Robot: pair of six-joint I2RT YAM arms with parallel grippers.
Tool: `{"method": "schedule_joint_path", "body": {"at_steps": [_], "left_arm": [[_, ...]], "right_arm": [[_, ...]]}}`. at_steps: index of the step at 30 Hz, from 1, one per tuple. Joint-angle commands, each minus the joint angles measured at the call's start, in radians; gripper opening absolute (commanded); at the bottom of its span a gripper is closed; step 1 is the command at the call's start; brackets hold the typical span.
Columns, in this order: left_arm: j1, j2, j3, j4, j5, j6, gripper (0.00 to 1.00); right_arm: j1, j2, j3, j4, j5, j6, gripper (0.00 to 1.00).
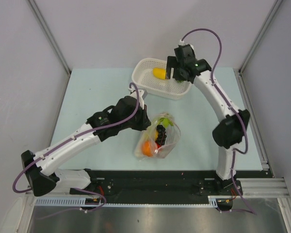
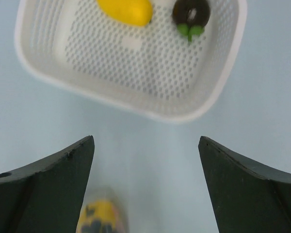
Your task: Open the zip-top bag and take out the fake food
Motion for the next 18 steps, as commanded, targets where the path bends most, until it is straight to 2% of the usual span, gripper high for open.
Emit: {"method": "schedule_joint_path", "body": {"at_steps": [1,2,6,7,9,10,12,14,18], "left_arm": [[0.000,0.009,0.043,0.034,0.008,0.029,0.00],[0.000,0.010,0.049,0.032,0.010,0.029,0.00],[0.002,0.019,0.062,0.034,0.011,0.028,0.00],[0.002,0.021,0.065,0.035,0.014,0.025,0.00],[0.002,0.025,0.066,0.045,0.026,0.015,0.00],[0.002,0.027,0.068,0.054,0.031,0.011,0.00],[0.002,0.030,0.069,0.062,0.033,0.003,0.00],[0.002,0.027,0.080,0.071,0.028,-0.003,0.00],[0.000,0.032,0.101,0.097,0.036,-0.003,0.00]], "right_arm": [[0.119,-0.328,-0.197,-0.086,-0.030,-0.020,0.91],[0.171,-0.419,-0.233,-0.086,-0.018,-0.021,0.88],[0.280,-0.602,-0.433,-0.075,-0.073,0.085,0.81],[0.301,-0.635,-0.474,-0.056,-0.132,0.116,0.71],[0.372,-0.698,-0.552,-0.002,-0.178,0.182,0.59],[0.396,-0.710,-0.621,0.011,-0.177,0.202,0.47],[0.452,-0.725,-0.679,0.032,-0.173,0.241,0.39],[0.473,-0.715,-0.718,0.028,-0.140,0.279,0.27],[0.510,-0.687,-0.772,0.070,-0.076,0.278,0.22]]}}
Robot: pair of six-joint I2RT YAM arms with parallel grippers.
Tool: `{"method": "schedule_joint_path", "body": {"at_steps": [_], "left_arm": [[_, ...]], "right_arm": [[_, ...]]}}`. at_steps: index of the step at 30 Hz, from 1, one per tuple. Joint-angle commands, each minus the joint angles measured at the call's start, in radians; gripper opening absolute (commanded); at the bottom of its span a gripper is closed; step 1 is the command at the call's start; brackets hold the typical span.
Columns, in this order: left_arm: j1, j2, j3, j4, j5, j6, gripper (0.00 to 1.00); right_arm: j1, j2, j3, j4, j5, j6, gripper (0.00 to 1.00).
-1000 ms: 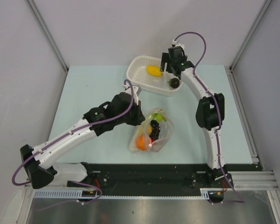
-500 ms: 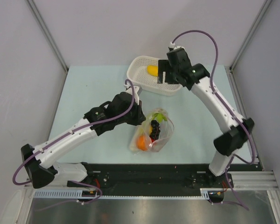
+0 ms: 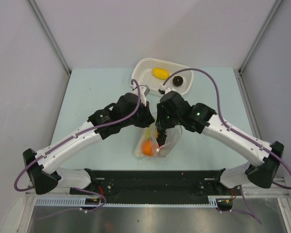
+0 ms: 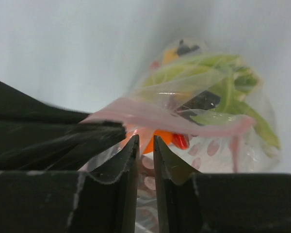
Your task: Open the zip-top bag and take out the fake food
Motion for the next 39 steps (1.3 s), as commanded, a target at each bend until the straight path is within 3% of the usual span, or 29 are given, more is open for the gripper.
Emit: {"method": "schedule_joint_path", "body": {"at_steps": [1,4,9,12,13,20,26,33,36,39], "left_arm": [[0.002,0.002,0.072,0.063,0.021,-0.006,0.00],[0.000,0.014,0.087,0.057,0.017,-0.009,0.00],[-0.003,0.019,0.109,0.054,-0.016,-0.007,0.00],[-0.005,0.019,0.122,0.062,-0.026,-0.006,0.00],[-0.005,0.019,0.124,0.063,-0.031,-0.006,0.00],[-0.005,0.022,0.102,0.042,-0.055,-0.029,0.00],[-0.006,0.014,0.067,0.011,-0.091,-0.041,0.00],[-0.006,-0.006,0.033,0.007,-0.094,-0.042,0.00],[-0.006,-0.018,0.026,0.005,-0.092,-0.047,0.00],[-0.005,-0.021,0.018,0.003,-0.077,-0.049,0.00]], "right_arm": [[0.014,0.034,-0.049,0.062,0.059,0.056,0.21],[-0.008,0.042,-0.082,0.074,0.042,0.085,0.18],[-0.014,0.061,-0.161,0.148,-0.054,0.097,0.25],[-0.012,0.076,-0.191,0.198,-0.114,0.091,0.36],[-0.012,0.078,-0.200,0.208,-0.121,0.090,0.45],[0.002,0.116,-0.306,0.344,-0.194,0.082,0.64],[0.021,0.179,-0.335,0.383,-0.248,0.088,0.67],[0.071,0.229,-0.375,0.406,-0.300,0.108,0.78],[0.075,0.249,-0.381,0.420,-0.279,0.112,0.77],[0.075,0.260,-0.381,0.421,-0.254,0.117,0.68]]}}
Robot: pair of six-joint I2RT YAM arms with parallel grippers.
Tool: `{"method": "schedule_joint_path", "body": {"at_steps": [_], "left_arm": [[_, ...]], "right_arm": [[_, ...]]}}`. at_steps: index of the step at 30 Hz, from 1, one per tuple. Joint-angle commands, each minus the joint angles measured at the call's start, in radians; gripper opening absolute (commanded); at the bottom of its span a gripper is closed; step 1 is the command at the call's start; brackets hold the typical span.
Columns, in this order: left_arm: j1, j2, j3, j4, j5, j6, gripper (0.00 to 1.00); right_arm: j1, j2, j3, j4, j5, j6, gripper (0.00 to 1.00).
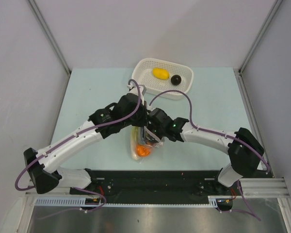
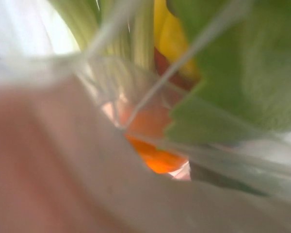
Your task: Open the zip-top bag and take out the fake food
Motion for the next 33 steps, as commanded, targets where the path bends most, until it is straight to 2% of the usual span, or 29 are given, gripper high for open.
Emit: {"method": "schedule_joint_path", "body": {"at_steps": [1,5,6,8,9,12,13,17,20,23,27,29,33], "left_arm": [[-0.006,-0.036,-0.006,0.062,0.044,-0.023,0.00],[-0.005,-0.021,0.048,-0.055,-0.007,0.003,0.02],[-0.005,-0.033,0.060,-0.073,-0.045,0.019,0.16],[-0.005,-0.074,0.053,-0.094,-0.082,0.022,0.34],[-0.005,-0.138,0.039,-0.091,-0.109,0.022,0.49],[-0.002,-0.261,-0.027,-0.116,-0.148,-0.036,0.59],[0.002,-0.281,-0.062,-0.128,-0.154,-0.055,0.59],[0.034,-0.306,-0.212,-0.159,-0.063,-0.148,0.26],[0.073,-0.240,-0.317,-0.125,0.073,-0.194,0.10],[0.092,-0.157,-0.369,-0.070,0.146,-0.199,0.04],[0.094,-0.087,-0.432,0.016,0.220,-0.197,0.01],[0.092,-0.059,-0.441,0.025,0.228,-0.208,0.00],[0.092,-0.042,-0.512,0.164,0.301,-0.231,0.00]], "right_arm": [[0.024,0.038,-0.025,-0.018,-0.015,0.003,0.68],[0.018,0.011,-0.039,-0.025,0.001,0.002,0.68],[0.010,-0.004,-0.045,-0.027,0.005,0.002,0.70],[-0.003,-0.018,-0.065,-0.019,-0.007,0.002,0.71],[-0.019,-0.027,-0.072,-0.015,-0.027,0.000,0.72],[-0.037,-0.037,-0.085,0.001,-0.082,-0.020,0.76],[-0.039,-0.046,-0.085,0.005,-0.093,-0.026,0.77],[-0.039,-0.069,-0.086,0.007,-0.154,-0.052,0.89],[-0.043,-0.087,-0.086,-0.007,-0.188,-0.063,0.94],[-0.043,-0.095,-0.091,-0.025,-0.194,-0.083,0.99],[-0.039,-0.075,-0.096,-0.033,-0.219,-0.094,0.99],[-0.027,-0.069,-0.100,-0.033,-0.222,-0.094,1.00],[-0.001,-0.034,-0.123,-0.016,-0.212,-0.081,1.00]]}}
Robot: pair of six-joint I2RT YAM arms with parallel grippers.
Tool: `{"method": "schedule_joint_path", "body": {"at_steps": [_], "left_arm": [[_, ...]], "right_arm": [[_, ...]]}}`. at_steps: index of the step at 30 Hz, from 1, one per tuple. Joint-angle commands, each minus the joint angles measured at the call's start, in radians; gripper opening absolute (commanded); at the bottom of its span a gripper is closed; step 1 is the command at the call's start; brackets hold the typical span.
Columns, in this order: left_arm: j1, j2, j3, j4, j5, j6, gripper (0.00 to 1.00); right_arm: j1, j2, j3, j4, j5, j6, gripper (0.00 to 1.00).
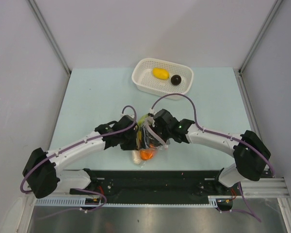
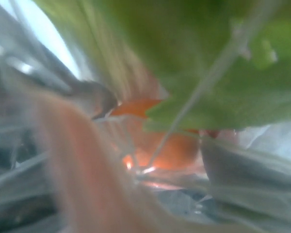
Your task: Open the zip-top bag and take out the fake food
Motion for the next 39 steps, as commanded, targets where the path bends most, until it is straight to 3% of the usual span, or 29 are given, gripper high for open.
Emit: {"method": "schedule_joint_path", "body": {"at_steps": [1,7,13,14,15,17,20,26,28,31,39], "left_arm": [[0.005,0.023,-0.057,0.187,0.117,-0.051,0.00],[-0.008,0.078,-0.076,0.211,0.122,-0.051,0.00],[-0.006,-0.034,-0.054,0.128,0.040,-0.025,0.00],[-0.005,-0.048,-0.048,0.097,0.030,-0.017,0.01],[-0.006,-0.061,-0.033,0.085,0.023,-0.011,0.01],[-0.005,-0.119,-0.014,0.065,0.007,0.010,0.06],[-0.006,-0.215,0.013,0.062,0.009,0.044,0.18],[-0.005,-0.321,0.122,0.097,0.070,0.075,0.55],[-0.005,-0.303,0.203,0.086,0.069,0.069,0.64],[-0.005,-0.228,0.332,0.030,0.029,0.073,0.69],[-0.005,-0.083,0.484,-0.018,0.002,0.095,0.70]], "right_arm": [[0.045,0.037,-0.054,-0.009,-0.051,0.009,1.00],[0.087,0.088,-0.074,0.014,0.001,0.026,0.99],[0.087,0.030,-0.074,-0.007,0.039,0.030,0.78],[0.085,-0.004,-0.074,-0.012,0.041,0.033,0.65],[0.084,-0.021,-0.074,-0.018,0.042,0.042,0.58],[0.076,-0.076,-0.072,-0.027,0.041,0.053,0.40],[0.068,-0.125,-0.052,-0.061,0.078,0.070,0.21],[0.078,-0.205,0.004,-0.104,0.219,0.046,0.03],[0.096,-0.210,0.021,-0.113,0.265,0.033,0.01],[0.108,-0.214,0.061,-0.136,0.341,0.024,0.00],[0.116,-0.233,0.110,-0.211,0.447,0.049,0.00]]}}
